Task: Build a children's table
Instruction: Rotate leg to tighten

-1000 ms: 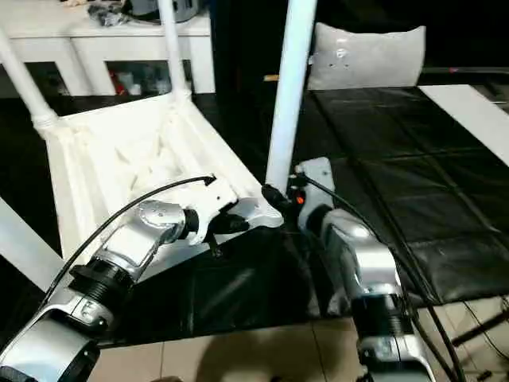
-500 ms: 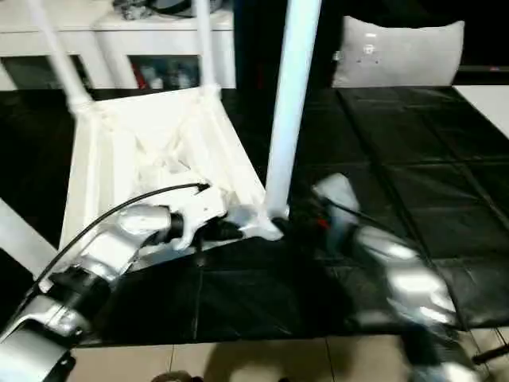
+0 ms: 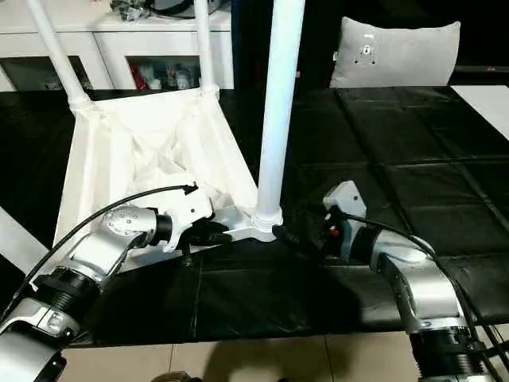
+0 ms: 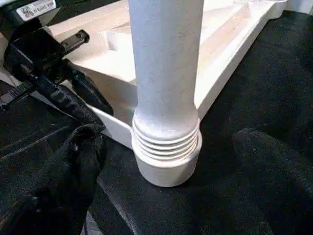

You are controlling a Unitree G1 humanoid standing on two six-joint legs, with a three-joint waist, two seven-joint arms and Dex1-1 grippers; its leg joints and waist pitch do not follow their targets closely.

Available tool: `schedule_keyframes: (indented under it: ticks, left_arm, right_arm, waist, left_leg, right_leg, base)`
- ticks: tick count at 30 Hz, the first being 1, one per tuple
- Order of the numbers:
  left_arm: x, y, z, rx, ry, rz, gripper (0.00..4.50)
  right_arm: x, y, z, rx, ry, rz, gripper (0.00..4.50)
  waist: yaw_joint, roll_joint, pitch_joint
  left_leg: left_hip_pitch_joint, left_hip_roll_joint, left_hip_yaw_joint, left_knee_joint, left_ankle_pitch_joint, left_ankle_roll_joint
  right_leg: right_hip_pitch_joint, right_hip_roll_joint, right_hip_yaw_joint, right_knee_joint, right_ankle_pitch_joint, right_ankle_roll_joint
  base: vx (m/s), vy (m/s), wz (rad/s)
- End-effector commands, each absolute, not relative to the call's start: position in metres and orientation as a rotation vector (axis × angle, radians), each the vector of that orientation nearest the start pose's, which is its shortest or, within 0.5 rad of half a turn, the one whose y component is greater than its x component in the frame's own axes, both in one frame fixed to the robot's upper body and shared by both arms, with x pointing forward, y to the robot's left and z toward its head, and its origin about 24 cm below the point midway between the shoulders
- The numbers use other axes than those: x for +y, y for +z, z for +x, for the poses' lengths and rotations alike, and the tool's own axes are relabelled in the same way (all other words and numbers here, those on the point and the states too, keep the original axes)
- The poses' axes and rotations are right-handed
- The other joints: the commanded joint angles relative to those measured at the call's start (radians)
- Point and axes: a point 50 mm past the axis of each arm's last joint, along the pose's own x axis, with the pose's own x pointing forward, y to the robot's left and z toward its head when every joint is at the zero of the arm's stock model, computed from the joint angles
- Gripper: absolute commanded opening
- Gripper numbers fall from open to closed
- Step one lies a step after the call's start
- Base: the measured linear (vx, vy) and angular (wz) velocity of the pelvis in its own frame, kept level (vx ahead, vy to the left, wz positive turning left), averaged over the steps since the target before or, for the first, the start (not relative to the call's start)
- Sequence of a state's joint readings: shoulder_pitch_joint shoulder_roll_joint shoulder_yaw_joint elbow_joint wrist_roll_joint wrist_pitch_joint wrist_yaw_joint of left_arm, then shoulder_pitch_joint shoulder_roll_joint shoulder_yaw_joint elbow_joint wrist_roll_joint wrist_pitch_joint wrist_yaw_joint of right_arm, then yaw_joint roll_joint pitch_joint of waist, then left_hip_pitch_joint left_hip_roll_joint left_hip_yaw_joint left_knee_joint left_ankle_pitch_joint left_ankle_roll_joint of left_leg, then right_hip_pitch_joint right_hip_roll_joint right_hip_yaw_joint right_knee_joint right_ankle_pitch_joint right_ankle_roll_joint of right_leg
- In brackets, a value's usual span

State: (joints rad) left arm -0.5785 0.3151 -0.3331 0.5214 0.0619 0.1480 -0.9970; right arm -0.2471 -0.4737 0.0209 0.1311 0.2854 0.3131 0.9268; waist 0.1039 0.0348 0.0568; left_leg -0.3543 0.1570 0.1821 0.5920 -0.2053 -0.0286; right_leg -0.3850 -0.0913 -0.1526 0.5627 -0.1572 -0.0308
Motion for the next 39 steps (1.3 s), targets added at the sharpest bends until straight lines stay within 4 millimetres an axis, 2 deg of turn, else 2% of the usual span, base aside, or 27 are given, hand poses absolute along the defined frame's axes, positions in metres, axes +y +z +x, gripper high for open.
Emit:
schedule_keyframes:
  ticks: [1, 6, 10, 12, 15, 18, 20, 24, 32, 35, 39]
  left_arm:
    - [0.116, 0.044, 0.318, 0.441, -1.18, 0.468, 0.47]
    - [0.116, 0.041, 0.317, 0.474, -1.207, 0.47, 0.02]
    - [0.114, 0.042, 0.315, 0.464, -1.246, 0.477, 0.02]
    - [0.11, 0.044, 0.311, 0.443, -1.327, 0.499, 0.02]
    - [0.108, 0.046, 0.301, 0.433, -1.457, 0.543, 0.02]
    - [0.105, 0.047, 0.292, 0.433, -1.567, 0.592, 0.0]
    - [0.104, 0.048, 0.29, 0.43, -1.607, 0.608, 0.0]
    - [0.103, 0.052, 0.29, 0.414, -1.645, 0.628, 0.0]
    - [0.104, 0.053, 0.288, 0.433, -1.671, 0.617, 0.0]
    - [0.105, 0.053, 0.287, 0.44, -1.673, 0.604, 0.0]
    - [0.106, 0.052, 0.288, 0.457, -1.655, 0.566, 0.0]
  right_arm:
    - [-0.191, 0.073, 0.281, 0.27, 0.932, -0.082, 4.5]
    - [-0.192, 0.074, 0.28, 0.267, 0.954, -0.089, 4.5]
    - [-0.19, 0.077, 0.283, 0.247, 0.961, -0.102, 4.5]
    - [-0.188, 0.078, 0.286, 0.233, 0.991, -0.125, 4.5]
    - [-0.187, 0.078, 0.287, 0.24, 1.045, -0.119, 4.5]
    - [-0.188, 0.08, 0.289, 0.262, 1.122, -0.106, 4.23]
    - [-0.187, 0.08, 0.287, 0.299, 1.198, -0.1, 4.03]
    - [-0.184, 0.077, 0.28, 0.358, 1.327, -0.104, 3.76]
    - [-0.181, 0.075, 0.278, 0.391, 1.394, -0.043, 3.16]
    - [-0.181, 0.075, 0.277, 0.393, 1.413, -0.015, 2.87]
    - [-0.179, 0.077, 0.273, 0.38, 1.434, 0.061, 2.6]
  waist:
    - [0.005, -0.015, -0.068]
    - [0.005, -0.015, -0.066]
    - [0.006, -0.015, -0.069]
    - [0.005, -0.016, -0.07]
    - [0.012, -0.012, -0.074]
    - [0.024, -0.009, -0.075]
    - [0.041, -0.007, -0.075]
    - [0.055, -0.011, -0.074]
    - [0.058, -0.013, -0.07]
    - [0.057, -0.014, -0.071]
    - [0.057, -0.011, -0.073]
  left_leg:
    - [0.003, 0.089, -0.038, -0.07, -0.17, 0.066]
    - [0.006, 0.088, -0.038, -0.071, -0.186, 0.061]
    - [0.005, 0.089, -0.039, -0.07, -0.172, 0.063]
    - [0.004, 0.087, -0.038, -0.069, -0.165, 0.066]
    - [0.006, 0.092, -0.037, -0.067, -0.139, 0.075]
    - [0.008, 0.098, -0.033, -0.066, -0.133, 0.078]
    - [0.013, 0.1, -0.031, -0.065, -0.135, 0.077]
    - [0.01, 0.1, -0.033, -0.065, -0.149, 0.067]
    - [0.01, 0.098, -0.036, -0.067, -0.19, 0.044]
    - [0.01, 0.097, -0.037, -0.067, -0.191, 0.042]
    - [0.011, 0.098, -0.036, -0.066, -0.18, 0.045]
  right_leg:
    - [0.052, -0.102, 0.077, -0.071, -0.339, -0.134]
    - [0.051, -0.103, 0.076, -0.075, -0.371, -0.125]
    - [0.051, -0.103, 0.076, -0.071, -0.348, -0.129]
    - [0.052, -0.103, 0.076, -0.069, -0.337, -0.135]
    - [0.051, -0.101, 0.079, -0.058, -0.281, -0.155]
    - [0.049, -0.102, 0.081, -0.051, -0.24, -0.179]
    - [0.045, -0.1, 0.081, -0.048, -0.233, -0.183]
    - [0.049, -0.106, 0.083, -0.051, -0.269, -0.169]
    - [0.048, -0.106, 0.082, -0.061, -0.364, -0.143]
    - [0.047, -0.105, 0.082, -0.062, -0.376, -0.135]
    - [0.048, -0.103, 0.082, -0.057, -0.344, -0.148]
  base:
    - [0.0, 0.0, 0.0]
    - [0.0, 0.0, 0.0]
    - [0.0, 0.0, 0.0]
    - [0.0, 0.0, 0.0]
    - [0.0, 0.0, 0.0]
    - [0.0, 0.0, 0.0]
    - [0.0, 0.0, 0.0]
    - [0.0, 0.0, 0.0]
    - [0.0, 0.0, 0.0]
    - [0.0, 0.0, 0.0]
    - [0.0, 0.0, 0.0]
